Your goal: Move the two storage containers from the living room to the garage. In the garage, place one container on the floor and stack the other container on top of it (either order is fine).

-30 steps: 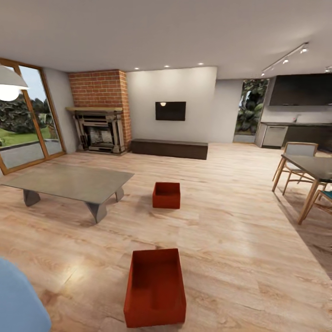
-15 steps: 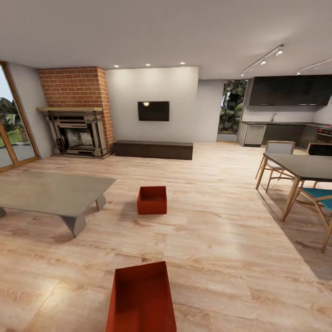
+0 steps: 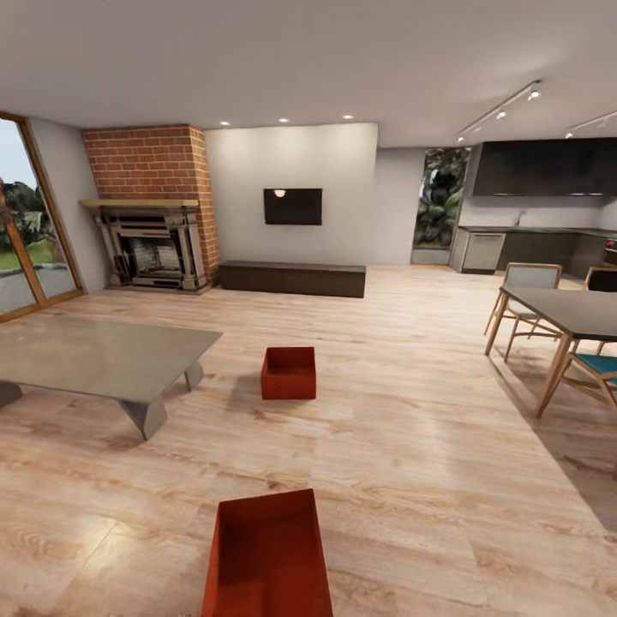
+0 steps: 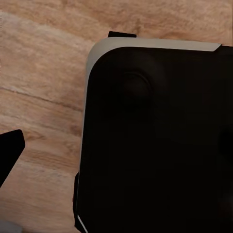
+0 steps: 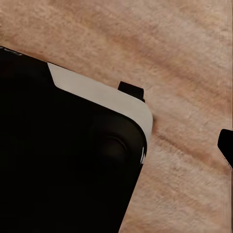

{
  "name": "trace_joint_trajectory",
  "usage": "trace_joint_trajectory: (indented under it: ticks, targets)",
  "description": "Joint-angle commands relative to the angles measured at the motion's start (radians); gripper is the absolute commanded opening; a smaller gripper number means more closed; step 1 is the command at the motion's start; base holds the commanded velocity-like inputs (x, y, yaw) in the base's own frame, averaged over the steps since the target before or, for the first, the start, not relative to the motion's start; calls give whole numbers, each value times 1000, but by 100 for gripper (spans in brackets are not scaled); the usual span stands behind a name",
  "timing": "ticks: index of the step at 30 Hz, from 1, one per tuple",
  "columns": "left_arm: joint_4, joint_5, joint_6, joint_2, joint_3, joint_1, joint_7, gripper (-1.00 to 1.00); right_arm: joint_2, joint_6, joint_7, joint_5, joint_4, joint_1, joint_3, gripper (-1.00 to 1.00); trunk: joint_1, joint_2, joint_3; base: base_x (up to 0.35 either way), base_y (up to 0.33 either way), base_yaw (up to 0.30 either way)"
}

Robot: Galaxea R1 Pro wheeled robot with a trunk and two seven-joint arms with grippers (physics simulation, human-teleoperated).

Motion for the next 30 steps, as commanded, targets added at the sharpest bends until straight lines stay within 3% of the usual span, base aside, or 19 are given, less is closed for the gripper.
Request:
trace_joint_trajectory:
  ticks: [1, 23, 30]
  targets:
    - [0, 9, -2, 0, 0, 0, 0, 100, 0, -6, 6, -11, 3, -1, 6, 100, 0, -1, -1, 0, 0, 253]
    - [0, 8, -2, 0, 0, 0, 0, 100, 1, -6, 6, -10, 3, -1, 6, 100, 0, -1, -1, 0, 0, 265]
    - [0, 10, -2, 0, 0, 0, 0, 100, 0, -6, 6, -10, 3, -1, 6, 100, 0, -1, -1, 161, 140, 29]
